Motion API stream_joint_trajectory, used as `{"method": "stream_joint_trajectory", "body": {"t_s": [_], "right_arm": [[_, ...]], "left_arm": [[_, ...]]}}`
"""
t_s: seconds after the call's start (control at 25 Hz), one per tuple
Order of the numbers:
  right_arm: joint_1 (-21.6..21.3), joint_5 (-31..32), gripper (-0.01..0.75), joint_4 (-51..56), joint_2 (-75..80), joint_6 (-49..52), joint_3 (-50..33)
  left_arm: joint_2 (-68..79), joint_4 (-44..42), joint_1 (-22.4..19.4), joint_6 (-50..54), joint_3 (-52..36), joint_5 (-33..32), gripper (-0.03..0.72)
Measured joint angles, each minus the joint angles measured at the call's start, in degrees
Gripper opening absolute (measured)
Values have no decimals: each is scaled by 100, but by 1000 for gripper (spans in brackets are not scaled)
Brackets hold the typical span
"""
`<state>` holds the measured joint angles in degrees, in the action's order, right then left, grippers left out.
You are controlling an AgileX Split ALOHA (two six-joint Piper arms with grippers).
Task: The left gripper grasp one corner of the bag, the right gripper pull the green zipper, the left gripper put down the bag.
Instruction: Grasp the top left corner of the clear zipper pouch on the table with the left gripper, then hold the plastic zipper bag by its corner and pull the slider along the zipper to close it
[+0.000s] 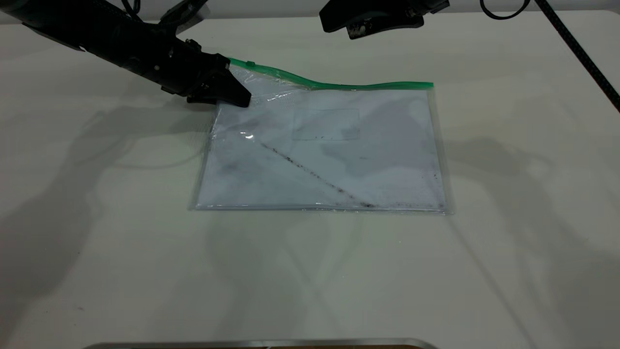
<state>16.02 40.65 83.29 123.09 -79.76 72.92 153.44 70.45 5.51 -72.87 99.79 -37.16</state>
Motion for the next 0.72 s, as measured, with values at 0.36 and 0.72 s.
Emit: {"method": "stream_joint_trajectory", "body": {"t_s": [0.36, 0.72], "right_arm": [[0, -297, 497, 257, 0, -626, 65], [35, -289, 497, 289, 280, -834, 956]], "left_arm": [[-659, -283, 33, -1293, 0, -505, 55], [-1114, -1905, 40, -2112, 0, -1620, 59]]}}
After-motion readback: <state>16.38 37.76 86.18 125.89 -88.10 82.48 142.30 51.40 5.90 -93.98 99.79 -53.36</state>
